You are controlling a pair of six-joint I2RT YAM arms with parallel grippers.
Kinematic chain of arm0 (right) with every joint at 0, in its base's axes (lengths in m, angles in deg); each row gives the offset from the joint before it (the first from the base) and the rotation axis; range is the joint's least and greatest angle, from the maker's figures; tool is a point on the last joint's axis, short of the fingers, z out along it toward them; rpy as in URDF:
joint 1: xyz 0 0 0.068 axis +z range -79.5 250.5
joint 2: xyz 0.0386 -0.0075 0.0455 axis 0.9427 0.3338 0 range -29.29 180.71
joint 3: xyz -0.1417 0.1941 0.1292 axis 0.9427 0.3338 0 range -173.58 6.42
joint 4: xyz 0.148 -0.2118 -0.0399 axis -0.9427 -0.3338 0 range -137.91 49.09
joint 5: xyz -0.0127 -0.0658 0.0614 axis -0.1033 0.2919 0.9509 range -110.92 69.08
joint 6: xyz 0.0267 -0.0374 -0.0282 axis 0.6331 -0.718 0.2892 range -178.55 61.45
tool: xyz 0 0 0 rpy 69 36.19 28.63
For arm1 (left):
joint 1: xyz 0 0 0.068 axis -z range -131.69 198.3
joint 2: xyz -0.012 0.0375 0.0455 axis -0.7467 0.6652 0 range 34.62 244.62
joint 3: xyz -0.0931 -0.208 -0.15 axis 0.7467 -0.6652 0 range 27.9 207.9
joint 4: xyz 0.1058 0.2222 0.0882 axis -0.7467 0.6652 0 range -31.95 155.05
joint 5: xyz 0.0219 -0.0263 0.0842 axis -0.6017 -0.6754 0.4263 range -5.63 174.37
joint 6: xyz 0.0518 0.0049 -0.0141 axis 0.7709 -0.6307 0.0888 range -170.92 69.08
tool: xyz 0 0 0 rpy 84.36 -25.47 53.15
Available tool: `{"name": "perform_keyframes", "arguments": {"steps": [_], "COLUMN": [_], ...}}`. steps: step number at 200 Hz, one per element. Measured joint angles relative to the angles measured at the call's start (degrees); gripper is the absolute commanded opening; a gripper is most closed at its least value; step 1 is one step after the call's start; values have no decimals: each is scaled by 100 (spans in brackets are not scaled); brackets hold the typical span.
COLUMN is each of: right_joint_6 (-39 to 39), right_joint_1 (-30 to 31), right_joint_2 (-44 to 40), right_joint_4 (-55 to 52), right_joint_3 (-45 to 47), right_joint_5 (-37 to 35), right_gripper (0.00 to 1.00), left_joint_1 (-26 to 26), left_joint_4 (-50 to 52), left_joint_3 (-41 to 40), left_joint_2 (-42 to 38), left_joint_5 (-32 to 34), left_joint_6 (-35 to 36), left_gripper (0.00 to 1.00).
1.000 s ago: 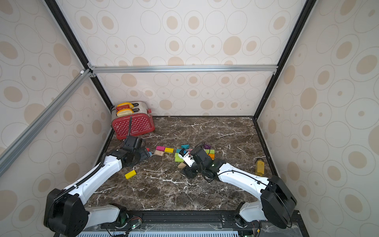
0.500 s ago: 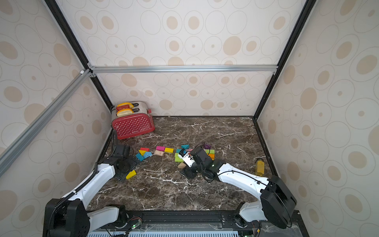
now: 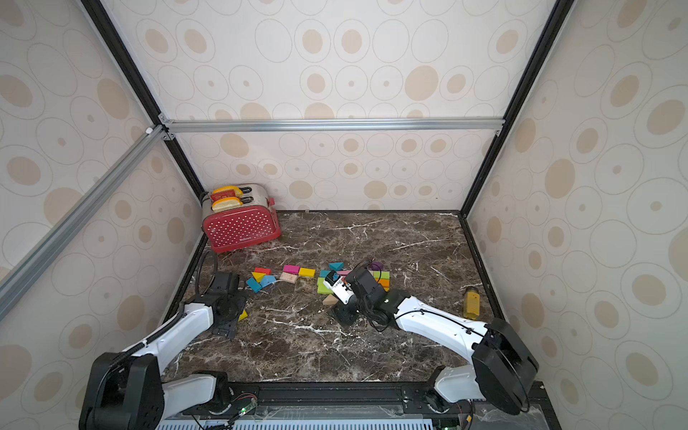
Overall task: Assemble a piece of candy with building blocks
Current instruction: Pick up the building block from the center of the board.
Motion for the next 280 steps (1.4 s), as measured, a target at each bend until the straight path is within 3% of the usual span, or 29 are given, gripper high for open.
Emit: {"name": "perform_keyframes", "arguments": {"steps": [58,94,172,191,225,259,280], "right_joint_6": [0,0,0,0,0,0,0], "right_joint_1": [0,0,0,0,0,0,0], "right_joint_2": [0,0,4,4,4,2,-4], "right_joint_4": [0,2,0,0,0,2,-7], "right_joint_3": [2,2,2,2,2,11,26], "right_joint_5": [-4,-4,-4,-4,-4,-20,-24], "right_gripper": [70,70,70,70,70,70,70], "left_joint_1": [-83,-136,-210,-219,-225,-225,-225], "left_joint_4": [-258,-262,-479,-605,-726,-680,-579], "left_joint_3": [216,286,599,662,820,1025,1084], "left_joint_2": [509,632,1180,1292,1493,1709,1751], "left_joint_5": [-35,-2,87,83,4,-111,-162], "left_joint_6": [-299,-409,-396,-299,83,640,1003], "left_gripper": [83,81,56,51,51,39,38]}}
